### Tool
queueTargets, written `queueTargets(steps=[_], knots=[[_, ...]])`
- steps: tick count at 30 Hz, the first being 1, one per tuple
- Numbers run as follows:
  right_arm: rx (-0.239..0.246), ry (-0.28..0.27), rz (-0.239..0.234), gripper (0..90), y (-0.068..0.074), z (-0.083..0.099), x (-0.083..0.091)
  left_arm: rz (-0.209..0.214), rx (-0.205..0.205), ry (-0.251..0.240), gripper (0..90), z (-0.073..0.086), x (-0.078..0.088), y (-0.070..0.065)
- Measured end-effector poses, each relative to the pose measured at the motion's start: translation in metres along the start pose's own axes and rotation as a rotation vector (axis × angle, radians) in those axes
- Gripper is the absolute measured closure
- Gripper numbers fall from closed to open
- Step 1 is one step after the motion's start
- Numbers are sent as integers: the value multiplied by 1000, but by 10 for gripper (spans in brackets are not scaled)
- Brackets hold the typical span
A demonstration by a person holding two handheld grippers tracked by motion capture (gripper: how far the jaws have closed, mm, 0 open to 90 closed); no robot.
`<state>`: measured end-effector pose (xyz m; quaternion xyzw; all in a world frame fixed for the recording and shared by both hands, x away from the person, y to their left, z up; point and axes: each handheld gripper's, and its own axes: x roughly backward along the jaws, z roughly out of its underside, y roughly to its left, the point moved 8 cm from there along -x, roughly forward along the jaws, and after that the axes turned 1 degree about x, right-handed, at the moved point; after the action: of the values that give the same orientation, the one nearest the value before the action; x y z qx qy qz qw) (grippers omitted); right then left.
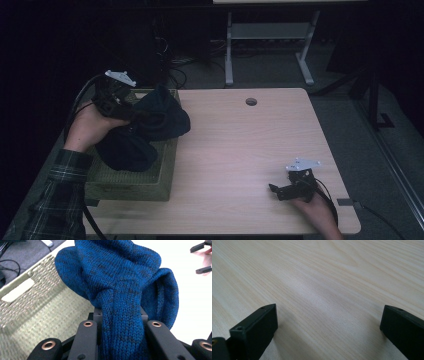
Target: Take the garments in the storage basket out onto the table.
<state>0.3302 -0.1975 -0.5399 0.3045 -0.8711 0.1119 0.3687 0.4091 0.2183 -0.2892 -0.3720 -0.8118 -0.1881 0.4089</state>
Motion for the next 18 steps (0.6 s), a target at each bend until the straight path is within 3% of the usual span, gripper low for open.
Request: queueTargets(steps=[18], knots=[[-1,0,0,10,0,0,0,70,-82,-10,720,-48,-27,-41]])
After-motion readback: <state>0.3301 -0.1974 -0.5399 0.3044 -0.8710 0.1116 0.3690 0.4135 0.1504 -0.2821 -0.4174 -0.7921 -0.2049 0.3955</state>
